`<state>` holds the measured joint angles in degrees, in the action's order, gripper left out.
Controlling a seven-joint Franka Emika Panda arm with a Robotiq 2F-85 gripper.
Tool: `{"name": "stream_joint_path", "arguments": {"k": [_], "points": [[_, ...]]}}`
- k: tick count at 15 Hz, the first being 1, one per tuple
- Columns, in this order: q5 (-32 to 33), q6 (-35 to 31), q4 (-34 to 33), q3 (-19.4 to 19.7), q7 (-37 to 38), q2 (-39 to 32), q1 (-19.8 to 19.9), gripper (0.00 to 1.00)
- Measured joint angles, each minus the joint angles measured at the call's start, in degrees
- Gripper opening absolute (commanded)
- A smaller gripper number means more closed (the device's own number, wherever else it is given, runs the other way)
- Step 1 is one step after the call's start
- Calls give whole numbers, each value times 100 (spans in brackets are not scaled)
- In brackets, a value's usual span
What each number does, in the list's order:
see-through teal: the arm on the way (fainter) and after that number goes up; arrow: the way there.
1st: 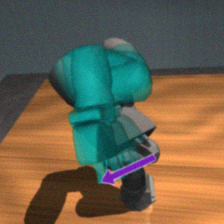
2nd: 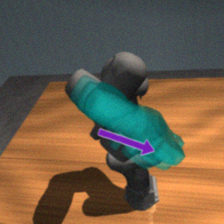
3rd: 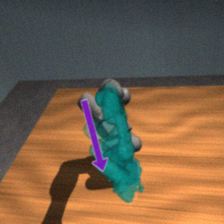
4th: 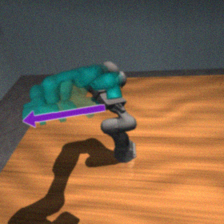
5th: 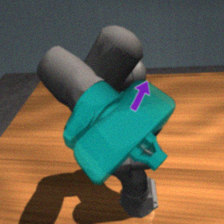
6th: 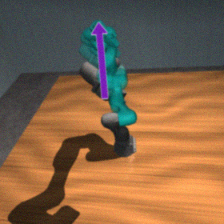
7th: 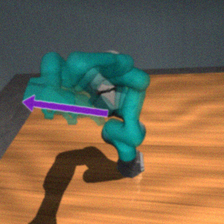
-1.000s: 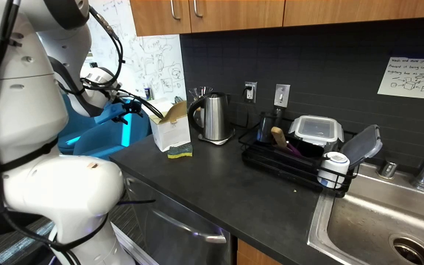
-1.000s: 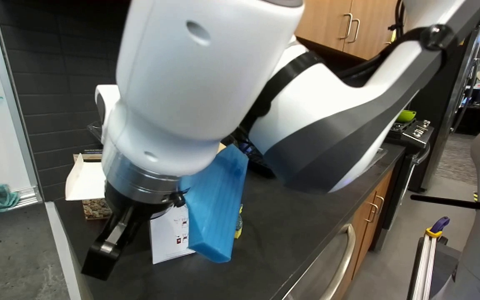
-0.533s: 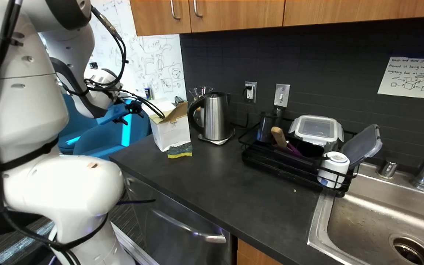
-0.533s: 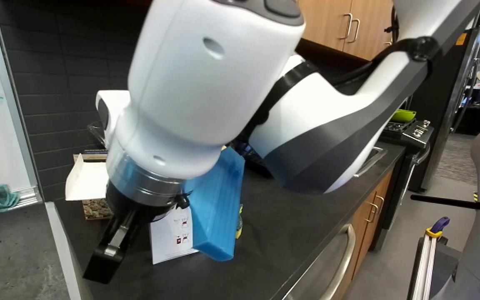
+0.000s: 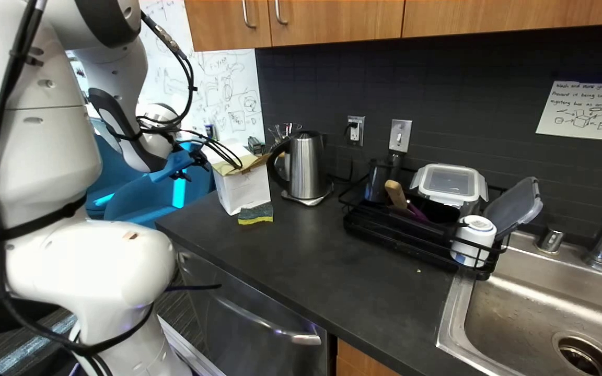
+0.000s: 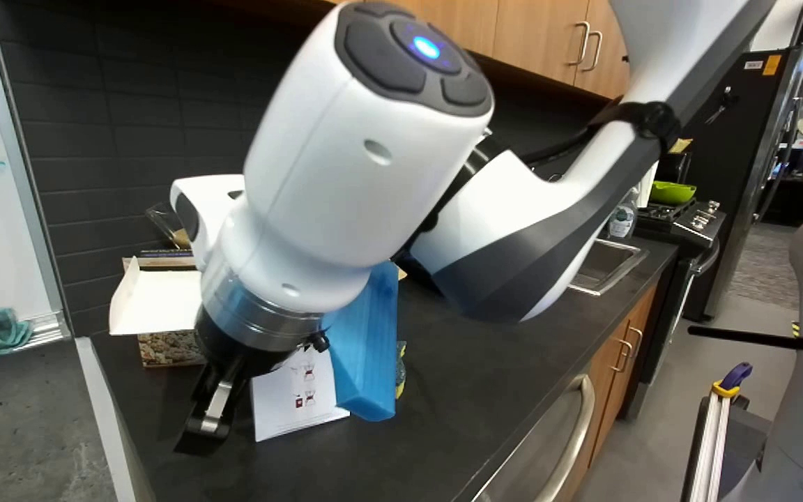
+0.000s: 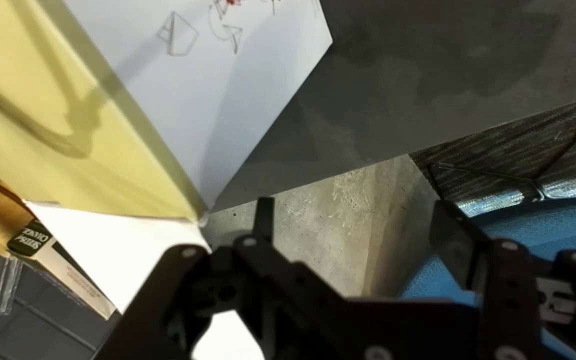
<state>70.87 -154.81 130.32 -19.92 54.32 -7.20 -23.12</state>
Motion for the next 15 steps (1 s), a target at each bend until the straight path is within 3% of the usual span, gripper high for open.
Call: {"name": "stream_joint_path", "arguments": {"k": [6,15], "points": [[339,-81,-89,57,-137,-138,17,3],[584,-108,-313,1,-314,-318,-109,3]]}}
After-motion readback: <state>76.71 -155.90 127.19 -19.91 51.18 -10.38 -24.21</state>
